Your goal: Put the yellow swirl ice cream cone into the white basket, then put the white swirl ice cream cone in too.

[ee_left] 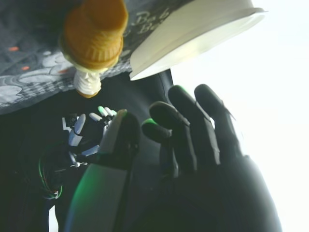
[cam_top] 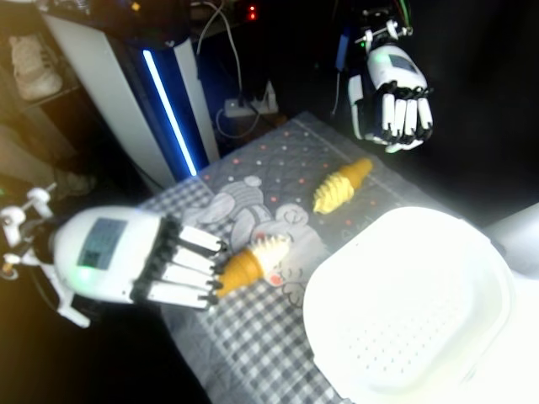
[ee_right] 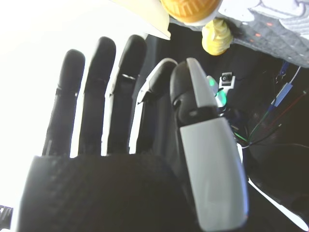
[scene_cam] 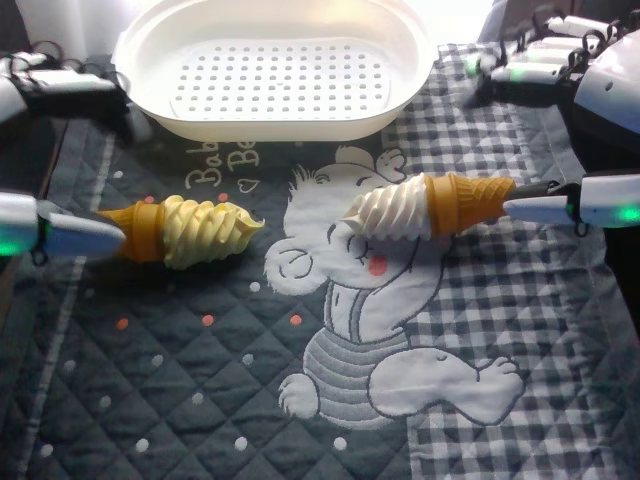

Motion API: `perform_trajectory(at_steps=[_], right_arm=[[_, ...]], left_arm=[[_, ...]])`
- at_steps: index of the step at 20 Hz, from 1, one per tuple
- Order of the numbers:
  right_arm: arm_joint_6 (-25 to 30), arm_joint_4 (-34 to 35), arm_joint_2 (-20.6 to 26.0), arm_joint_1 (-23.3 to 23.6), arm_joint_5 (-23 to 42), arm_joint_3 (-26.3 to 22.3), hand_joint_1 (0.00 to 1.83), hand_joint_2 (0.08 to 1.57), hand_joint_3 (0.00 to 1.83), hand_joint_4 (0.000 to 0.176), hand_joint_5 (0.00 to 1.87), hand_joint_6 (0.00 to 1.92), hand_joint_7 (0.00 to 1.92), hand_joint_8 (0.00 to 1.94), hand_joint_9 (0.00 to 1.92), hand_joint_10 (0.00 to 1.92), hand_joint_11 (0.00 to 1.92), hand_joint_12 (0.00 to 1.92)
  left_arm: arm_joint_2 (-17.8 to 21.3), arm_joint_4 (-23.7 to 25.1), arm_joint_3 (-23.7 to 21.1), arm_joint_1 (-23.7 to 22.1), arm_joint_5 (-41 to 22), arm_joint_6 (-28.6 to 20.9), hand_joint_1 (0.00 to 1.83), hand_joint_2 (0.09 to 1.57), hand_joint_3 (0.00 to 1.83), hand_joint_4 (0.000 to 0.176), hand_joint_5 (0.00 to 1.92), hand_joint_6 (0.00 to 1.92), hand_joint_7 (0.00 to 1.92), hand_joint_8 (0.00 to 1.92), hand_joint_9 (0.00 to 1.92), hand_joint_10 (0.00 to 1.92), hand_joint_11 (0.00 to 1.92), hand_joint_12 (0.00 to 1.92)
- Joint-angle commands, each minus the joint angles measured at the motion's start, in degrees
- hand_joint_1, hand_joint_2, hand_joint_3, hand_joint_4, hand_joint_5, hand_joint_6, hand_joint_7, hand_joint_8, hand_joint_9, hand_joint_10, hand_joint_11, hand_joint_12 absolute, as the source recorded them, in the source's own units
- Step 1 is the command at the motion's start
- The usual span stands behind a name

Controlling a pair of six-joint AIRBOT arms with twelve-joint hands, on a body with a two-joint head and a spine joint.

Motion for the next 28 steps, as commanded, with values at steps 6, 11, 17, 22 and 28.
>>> perform_trajectory(at_steps=[6,11,17,22,28], right_arm=[[0.2,2.01,0.03,0.7,6.37,0.37,0.77,1.1,0.0,0.0,0.31,0.0,0.29,0.0,0.34,0.01,0.11,0.79],[0.2,2.0,0.04,0.71,6.39,0.44,0.8,1.1,0.0,0.0,0.33,0.01,0.31,0.01,0.35,0.01,0.11,0.77],[0.43,2.03,0.03,0.71,6.39,0.42,0.77,1.11,0.0,0.004,0.31,0.0,0.3,0.0,0.36,0.01,0.2,0.66],[0.63,2.05,0.03,0.71,6.39,0.43,0.76,1.11,0.0,0.009,0.3,0.0,0.3,0.0,0.32,0.0,0.15,0.64],[0.81,2.11,0.04,0.71,6.41,0.44,0.76,1.12,0.0,0.001,0.31,0.0,0.3,0.0,0.35,0.01,0.18,0.69]], left_arm=[[-3.46,3.55,1.9,-3.8,-0.38,-0.28,0.76,0.71,0.0,0.127,0.26,0.0,0.3,0.0,0.39,0.0,0.06,0.98],[-6.9,5.73,4.66,-5.57,6.98,-0.27,0.87,0.7,0.0,0.065,0.42,0.0,0.52,0.0,0.65,0.02,0.42,0.9],[-11.77,6.62,9.21,-7.5,14.5,-0.25,0.95,0.75,0.0,0.027,0.5,0.0,0.62,0.0,0.77,0.01,0.39,1.12],[-16.21,5.49,13.24,-8.24,17.46,-0.28,0.89,0.78,0.0,0.001,0.56,0.0,0.7,0.01,0.77,0.0,0.44,0.97],[-15.51,4.9,13.82,-8.34,18.19,-0.29,1.21,1.02,0.0,0.0,1.19,0.62,0.86,1.44,0.82,1.76,0.9,1.86]])
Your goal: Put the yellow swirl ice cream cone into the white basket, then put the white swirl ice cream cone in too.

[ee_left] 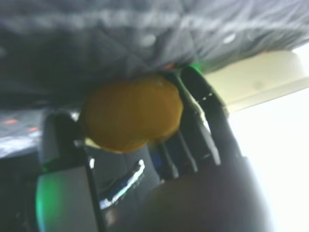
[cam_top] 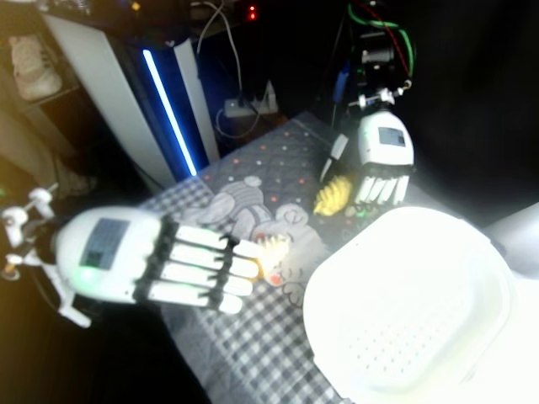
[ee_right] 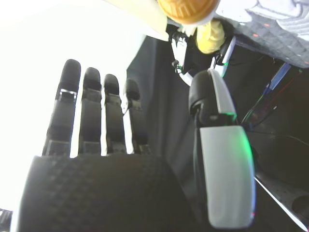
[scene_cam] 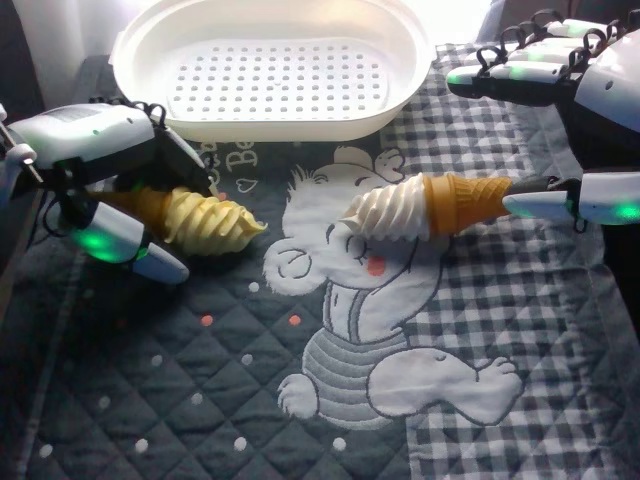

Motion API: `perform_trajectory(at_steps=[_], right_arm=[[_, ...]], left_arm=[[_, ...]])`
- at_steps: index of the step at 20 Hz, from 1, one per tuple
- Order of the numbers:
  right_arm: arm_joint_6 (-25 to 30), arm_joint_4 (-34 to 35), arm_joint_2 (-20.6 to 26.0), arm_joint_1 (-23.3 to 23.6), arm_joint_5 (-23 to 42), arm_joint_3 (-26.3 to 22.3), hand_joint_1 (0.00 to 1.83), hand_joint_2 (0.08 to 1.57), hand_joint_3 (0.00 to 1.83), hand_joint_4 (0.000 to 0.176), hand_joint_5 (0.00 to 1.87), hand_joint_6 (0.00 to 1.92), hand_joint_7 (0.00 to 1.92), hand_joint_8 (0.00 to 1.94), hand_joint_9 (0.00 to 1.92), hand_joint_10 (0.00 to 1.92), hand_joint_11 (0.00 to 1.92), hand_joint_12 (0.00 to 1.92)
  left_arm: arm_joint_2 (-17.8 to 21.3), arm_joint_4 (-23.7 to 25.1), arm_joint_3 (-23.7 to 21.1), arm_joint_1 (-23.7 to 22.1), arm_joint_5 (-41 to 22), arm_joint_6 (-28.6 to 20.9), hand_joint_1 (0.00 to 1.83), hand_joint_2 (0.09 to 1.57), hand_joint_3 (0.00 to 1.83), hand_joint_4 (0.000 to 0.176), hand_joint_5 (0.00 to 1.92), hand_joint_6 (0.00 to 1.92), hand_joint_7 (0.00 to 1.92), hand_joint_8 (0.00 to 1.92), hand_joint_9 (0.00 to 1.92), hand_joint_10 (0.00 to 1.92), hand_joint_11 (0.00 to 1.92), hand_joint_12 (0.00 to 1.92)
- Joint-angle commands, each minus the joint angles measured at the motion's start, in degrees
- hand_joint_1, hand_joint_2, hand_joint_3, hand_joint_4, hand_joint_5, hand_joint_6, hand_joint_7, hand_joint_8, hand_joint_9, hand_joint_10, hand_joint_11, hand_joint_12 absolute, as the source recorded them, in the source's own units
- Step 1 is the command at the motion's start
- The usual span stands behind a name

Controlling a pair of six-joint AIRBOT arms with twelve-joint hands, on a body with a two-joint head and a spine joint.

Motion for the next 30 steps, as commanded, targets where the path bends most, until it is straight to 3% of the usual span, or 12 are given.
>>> perform_trajectory(at_steps=[1,6,8,9,13,14,16,18,19,22,25,30], right_arm=[[0.28,2.24,0.09,0.71,6.33,0.24,0.74,1.12,0.0,0.007,0.3,0.0,0.31,0.0,0.37,0.02,0.21,0.7],[0.47,2.41,0.08,0.7,6.33,0.31,0.78,1.13,0.0,0.0,0.31,0.01,0.32,0.01,0.4,0.02,0.24,0.72],[0.47,2.41,-0.15,0.7,6.34,0.41,0.78,1.13,0.0,0.002,0.31,0.0,0.32,0.0,0.39,0.01,0.21,0.71],[0.47,2.41,-0.39,0.7,6.34,0.57,0.73,1.14,0.0,0.014,0.31,0.0,0.31,0.0,0.38,0.0,0.2,0.71],[1.28,2.16,-1.67,0.71,6.54,1.76,0.79,1.12,0.0,0.005,0.33,0.01,0.32,0.0,0.38,0.01,0.21,0.74],[1.85,2.05,-2.29,0.71,6.7,2.36,0.79,1.13,0.0,0.0,0.34,0.01,0.33,0.01,0.41,0.02,0.24,0.75],[2.27,1.7,-3.3,0.72,7.26,3.21,0.75,1.13,0.0,0.0,0.34,0.01,0.33,0.0,0.39,0.0,0.2,0.72],[2.76,1.09,-4.53,0.78,8.11,4.13,0.78,1.12,0.0,0.0,0.36,0.01,0.34,0.01,0.4,0.0,0.2,0.72],[3.31,0.93,-5.08,0.84,8.71,4.66,0.77,1.12,0.0,0.0,0.36,0.01,0.35,0.01,0.4,0.0,0.2,0.73],[3.45,0.91,-5.92,1.62,9.5,5.27,0.74,1.13,0.0,0.0,0.34,0.0,0.31,0.0,0.33,0.0,0.13,0.71],[3.92,0.95,-6.49,1.94,10.5,5.73,0.8,1.16,0.01,0.0,0.31,0.0,0.25,0.0,0.23,0.0,0.02,0.66],[9.38,0.91,-6.53,2.19,15.79,6.07,0.79,1.12,0.0,0.0,0.3,0.0,0.29,0.0,0.28,0.0,0.14,0.45]], left_arm=[[0.73,0.23,-0.39,-0.38,-2.98,0.58,1.2,1.04,0.0,0.0,1.15,0.69,0.87,1.37,0.89,1.68,0.92,1.78],[6.28,1.68,-4.47,-4.86,-14.49,-1.27,1.27,1.11,0.0,0.0,1.18,0.37,0.88,1.39,0.86,1.54,0.77,1.65],[6.5,2.02,-4.08,-7.91,-18.0,-1.88,1.28,1.08,0.0,0.0,1.3,0.21,0.92,1.29,0.81,1.17,0.61,1.5],[5.56,2.06,-2.66,-10.71,-18.2,-1.85,1.27,1.1,0.0,0.0,1.31,0.12,0.9,1.35,0.84,1.4,0.69,1.73],[-2.6,1.19,7.56,-17.87,-9.33,-1.88,1.29,1.04,0.0,0.0,1.39,0.02,1.07,1.08,1.0,1.04,0.79,1.41],[-5.65,1.18,11.42,-19.12,-5.58,-1.88,1.38,1.02,0.0,0.0,1.22,0.47,1.24,0.58,1.07,0.94,0.76,1.08],[-11.03,1.17,18.16,-20.84,0.66,-2.11,1.4,1.03,0.0,0.0,1.1,0.77,1.29,0.35,1.06,0.95,0.81,0.9],[-16.65,1.14,25.58,-22.11,6.89,-2.41,1.28,1.02,0.0,0.0,1.16,0.58,1.27,0.59,1.14,0.45,0.86,1.04],[-18.96,1.14,28.6,-22.42,9.11,-2.45,1.2,1.03,0.0,0.0,1.15,0.66,1.07,0.32,1.04,0.35,0.72,1.12],[-22.28,1.16,33.02,-22.81,12.4,-2.43,0.95,0.93,0.0,0.0,0.8,0.01,0.89,0.02,0.94,0.2,0.6,1.26],[-22.58,1.2,33.29,-21.94,12.82,-2.38,0.9,0.9,0.0,0.041,0.62,0.0,0.77,0.0,0.65,0.59,0.4,1.37],[-13.96,1.34,20.8,-18.72,2.1,-2.46,0.8,0.92,0.0,0.079,0.37,0.0,0.5,0.0,0.58,0.07,0.29,1.03]])
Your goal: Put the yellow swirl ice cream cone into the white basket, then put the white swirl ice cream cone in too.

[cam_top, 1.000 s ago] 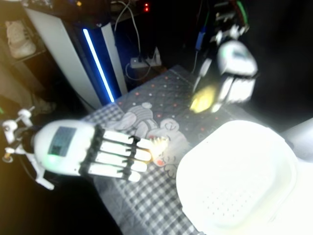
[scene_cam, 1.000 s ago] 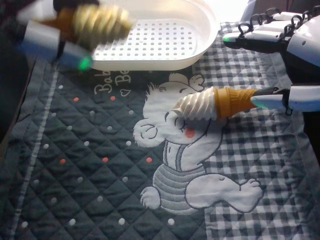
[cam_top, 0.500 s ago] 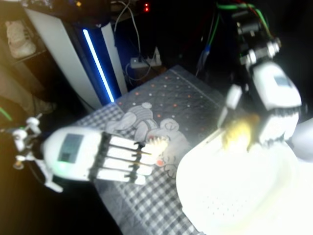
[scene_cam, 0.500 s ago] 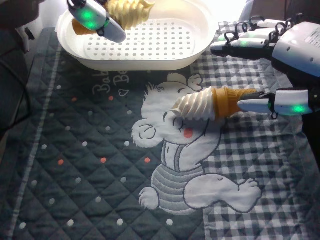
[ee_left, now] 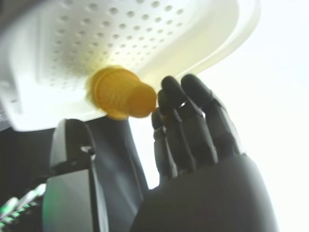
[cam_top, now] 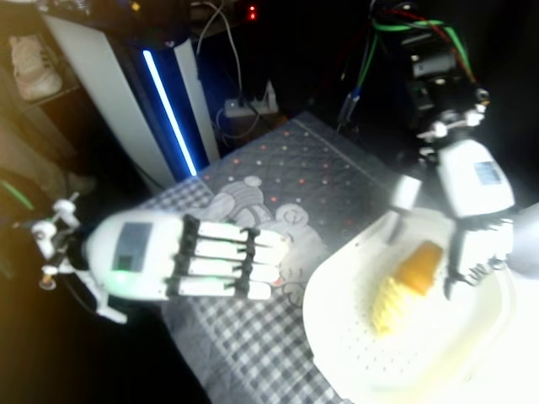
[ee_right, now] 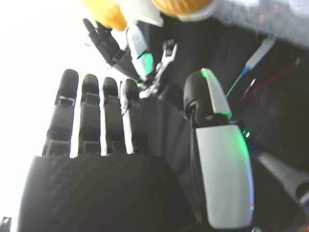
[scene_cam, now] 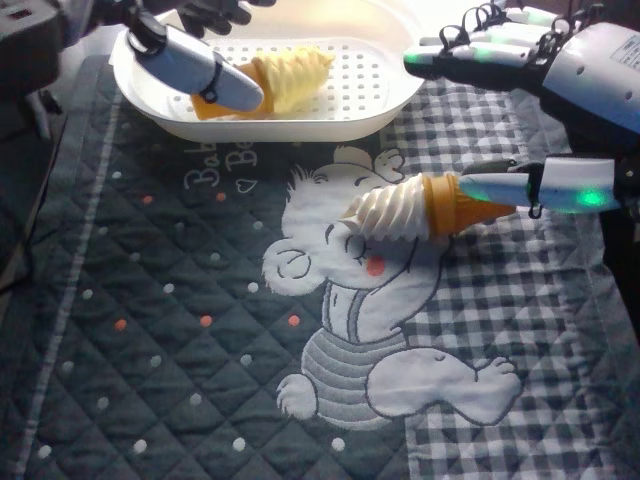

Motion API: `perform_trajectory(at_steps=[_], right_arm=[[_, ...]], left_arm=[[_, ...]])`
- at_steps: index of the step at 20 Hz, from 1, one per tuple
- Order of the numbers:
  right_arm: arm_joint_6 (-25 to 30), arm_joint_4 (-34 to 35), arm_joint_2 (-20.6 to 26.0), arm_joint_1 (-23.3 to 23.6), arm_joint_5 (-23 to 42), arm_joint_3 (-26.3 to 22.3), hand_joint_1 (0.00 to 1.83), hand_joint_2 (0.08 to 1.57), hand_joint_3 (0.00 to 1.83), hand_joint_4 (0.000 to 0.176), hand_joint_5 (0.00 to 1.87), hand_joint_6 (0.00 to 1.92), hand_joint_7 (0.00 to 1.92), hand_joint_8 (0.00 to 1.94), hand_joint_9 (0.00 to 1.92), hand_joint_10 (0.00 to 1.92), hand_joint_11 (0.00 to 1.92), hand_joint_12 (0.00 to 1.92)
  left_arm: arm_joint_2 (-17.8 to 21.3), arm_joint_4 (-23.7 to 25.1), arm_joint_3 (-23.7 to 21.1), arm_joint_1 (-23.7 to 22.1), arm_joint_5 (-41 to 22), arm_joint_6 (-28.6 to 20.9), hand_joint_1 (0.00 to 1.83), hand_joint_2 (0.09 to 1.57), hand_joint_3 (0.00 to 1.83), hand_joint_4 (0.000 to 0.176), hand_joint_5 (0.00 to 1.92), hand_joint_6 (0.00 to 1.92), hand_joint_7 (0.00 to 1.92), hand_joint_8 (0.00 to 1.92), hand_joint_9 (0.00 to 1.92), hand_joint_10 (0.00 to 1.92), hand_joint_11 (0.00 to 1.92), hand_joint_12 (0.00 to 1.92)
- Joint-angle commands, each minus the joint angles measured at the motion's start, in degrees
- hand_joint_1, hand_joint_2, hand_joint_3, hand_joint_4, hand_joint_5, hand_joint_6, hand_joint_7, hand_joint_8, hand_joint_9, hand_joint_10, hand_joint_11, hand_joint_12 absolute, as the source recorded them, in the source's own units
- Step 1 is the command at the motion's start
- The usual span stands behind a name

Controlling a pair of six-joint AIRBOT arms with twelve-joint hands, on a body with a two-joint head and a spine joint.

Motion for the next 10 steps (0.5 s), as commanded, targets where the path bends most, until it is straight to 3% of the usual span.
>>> perform_trajectory(at_steps=[1,2,3,4,5,6,7,8,9,10], right_arm=[[0.85,2.37,-0.09,1.44,8.33,0.41,0.75,1.11,0.0,0.02,0.3,0.0,0.28,0.0,0.28,0.0,0.17,0.33],[1.1,1.23,-0.19,3.26,8.33,0.51,0.75,1.1,0.0,0.018,0.32,0.0,0.32,0.0,0.31,0.0,0.24,0.24],[1.11,-1.32,-0.51,5.98,6.7,0.55,0.76,1.09,0.0,0.041,0.36,0.01,0.34,0.01,0.31,0.0,0.22,0.2],[1.13,-4.0,-1.38,8.7,4.31,0.81,0.82,1.09,0.0,0.001,0.37,0.01,0.37,0.02,0.34,0.01,0.24,0.21],[1.13,-7.01,-2.37,10.55,1.75,1.22,0.82,1.08,0.0,0.006,0.39,0.0,0.39,0.0,0.35,0.0,0.25,0.24],[1.13,-7.7,-2.62,10.66,0.91,1.37,0.82,1.03,0.0,0.016,0.46,0.0,0.44,0.0,0.42,0.0,0.29,0.31],[1.35,-8.5,-2.62,10.66,-0.67,1.37,0.75,1.02,0.0,0.061,0.45,0.0,0.44,0.0,0.45,0.0,0.29,0.5],[1.45,-9.76,-2.61,10.65,-2.87,1.38,0.75,1.0,0.0,0.057,0.47,0.0,0.47,0.0,0.49,0.0,0.26,0.73],[1.57,-11.17,-2.59,10.65,-4.99,1.41,0.68,1.02,0.0,0.065,0.45,0.0,0.47,0.0,0.52,0.0,0.21,0.95],[1.97,-13.0,-2.59,10.65,-7.36,1.51,0.68,1.02,0.0,0.058,0.45,0.0,0.49,0.0,0.53,0.0,0.16,1.06]], left_arm=[[2.25,-0.16,-1.86,-0.12,-12.38,-0.29,0.84,0.92,0.0,0.047,0.42,0.0,0.51,0.0,0.59,0.03,0.31,0.95],[4.78,-0.16,-4.88,0.59,-15.88,-0.31,0.86,0.93,0.01,0.058,0.4,0.0,0.5,0.0,0.59,0.03,0.3,0.93],[7.85,-0.23,-8.1,1.34,-18.96,-0.36,0.86,0.98,0.0,0.065,0.37,0.0,0.53,0.0,0.6,0.02,0.23,1.05],[11.5,-1.26,-11.68,2.81,-22.08,-0.41,0.88,0.98,0.0,0.044,0.41,0.0,0.58,0.01,0.65,0.03,0.28,1.12],[14.99,-2.13,-15.13,5.54,-26.49,-1.36,0.89,0.99,0.0,0.042,0.41,0.0,0.58,0.01,0.65,0.03,0.29,1.13],[16.59,-2.16,-16.79,7.05,-28.86,-2.5,0.88,1.0,0.0,0.023,0.42,0.0,0.56,0.0,0.63,0.02,0.23,1.22],[17.96,-2.15,-18.42,8.68,-31.43,-3.3,0.87,1.0,0.0,0.03,0.41,0.0,0.55,0.0,0.61,0.01,0.2,1.26],[19.91,-2.17,-20.69,10.21,-33.78,-3.37,0.89,1.0,0.0,0.022,0.41,0.0,0.51,0.0,0.59,0.0,0.17,1.29],[21.35,-2.19,-22.27,11.43,-35.26,-3.55,0.91,0.99,0.0,0.037,0.41,0.0,0.49,0.0,0.57,0.0,0.15,1.32],[22.72,-2.18,-23.84,12.75,-36.75,-3.77,0.92,0.99,0.0,0.036,0.41,0.0,0.49,0.0,0.57,0.0,0.13,1.35]])
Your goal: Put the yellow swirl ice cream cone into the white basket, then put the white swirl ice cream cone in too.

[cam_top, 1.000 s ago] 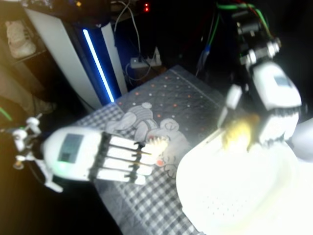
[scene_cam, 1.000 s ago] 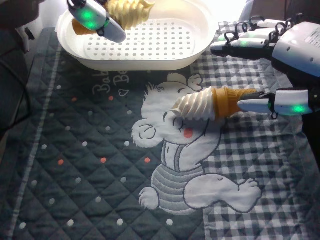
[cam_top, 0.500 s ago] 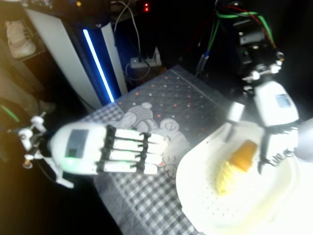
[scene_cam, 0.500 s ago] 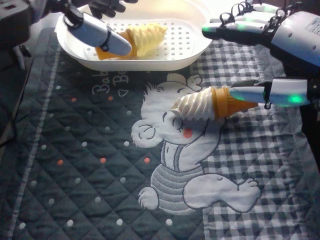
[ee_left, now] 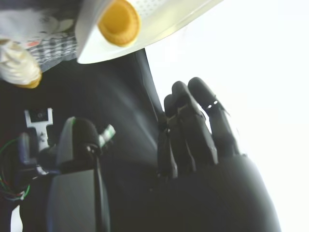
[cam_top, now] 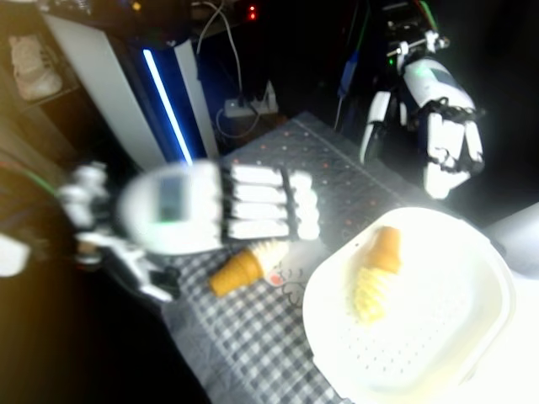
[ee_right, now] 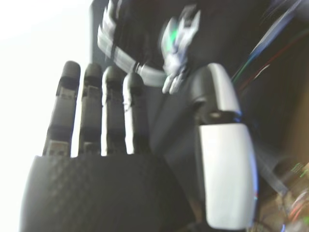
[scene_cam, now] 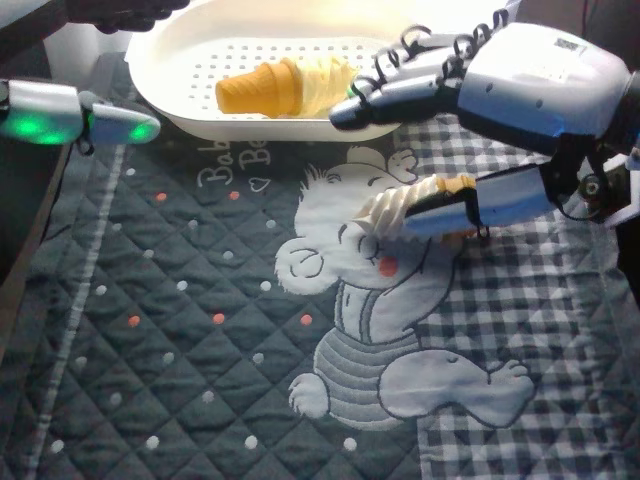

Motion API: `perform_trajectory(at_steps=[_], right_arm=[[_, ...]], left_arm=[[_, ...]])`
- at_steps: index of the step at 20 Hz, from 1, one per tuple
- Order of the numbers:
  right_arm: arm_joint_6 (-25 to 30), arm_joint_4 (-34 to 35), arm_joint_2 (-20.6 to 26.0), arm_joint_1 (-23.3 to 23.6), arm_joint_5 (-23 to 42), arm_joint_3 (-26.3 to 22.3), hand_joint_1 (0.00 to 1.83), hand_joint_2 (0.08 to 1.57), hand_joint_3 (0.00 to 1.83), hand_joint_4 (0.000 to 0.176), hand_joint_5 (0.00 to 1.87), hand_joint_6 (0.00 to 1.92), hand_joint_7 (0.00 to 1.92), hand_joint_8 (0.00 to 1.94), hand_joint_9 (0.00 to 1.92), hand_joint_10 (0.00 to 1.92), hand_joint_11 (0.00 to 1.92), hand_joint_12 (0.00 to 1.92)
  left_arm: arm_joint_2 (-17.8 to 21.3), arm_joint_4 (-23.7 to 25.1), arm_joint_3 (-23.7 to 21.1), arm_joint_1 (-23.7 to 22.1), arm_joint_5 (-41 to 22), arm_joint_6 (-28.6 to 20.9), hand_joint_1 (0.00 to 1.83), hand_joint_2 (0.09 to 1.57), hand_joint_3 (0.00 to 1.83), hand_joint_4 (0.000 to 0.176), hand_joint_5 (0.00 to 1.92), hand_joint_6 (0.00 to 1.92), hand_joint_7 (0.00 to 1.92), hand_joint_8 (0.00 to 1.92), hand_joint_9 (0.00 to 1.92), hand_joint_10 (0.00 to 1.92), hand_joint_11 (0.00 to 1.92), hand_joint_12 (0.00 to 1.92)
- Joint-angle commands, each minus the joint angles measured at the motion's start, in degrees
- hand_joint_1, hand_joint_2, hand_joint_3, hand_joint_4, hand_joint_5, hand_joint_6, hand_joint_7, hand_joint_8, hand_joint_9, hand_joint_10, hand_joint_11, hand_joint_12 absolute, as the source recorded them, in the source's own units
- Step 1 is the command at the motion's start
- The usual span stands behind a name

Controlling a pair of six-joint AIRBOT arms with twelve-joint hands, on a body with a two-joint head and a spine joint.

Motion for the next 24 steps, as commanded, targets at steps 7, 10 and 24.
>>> perform_trajectory(at_steps=[7,10,24], right_arm=[[1.9,-3.91,0.13,0.7,-5.53,0.74,0.86,0.96,0.0,0.054,0.37,0.0,0.43,0.01,0.44,0.02,0.07,0.91],[1.9,-3.41,-0.93,0.7,-6.44,1.5,0.93,0.9,0.0,0.05,0.35,0.0,0.4,0.0,0.44,0.0,0.08,0.96],[1.9,0.62,-5.94,0.68,-9.88,5.82,1.07,0.93,0.0,0.0,0.72,0.0,0.87,0.1,0.71,0.9,0.47,1.52]], left_arm=[[1.79,-2.14,-2.87,3.05,-13.48,-0.72,0.95,0.96,0.0,0.0,0.45,0.01,0.56,0.01,0.64,0.02,0.29,1.14],[1.79,-2.32,-3.1,3.57,-14.29,-1.09,0.96,0.95,0.0,0.0,0.48,0.01,0.56,0.0,0.64,0.01,0.32,1.1],[1.95,-3.05,-3.17,4.82,-16.8,-3.37,1.0,0.96,0.0,0.0,0.53,0.01,0.6,0.0,0.7,0.02,0.32,1.34]])
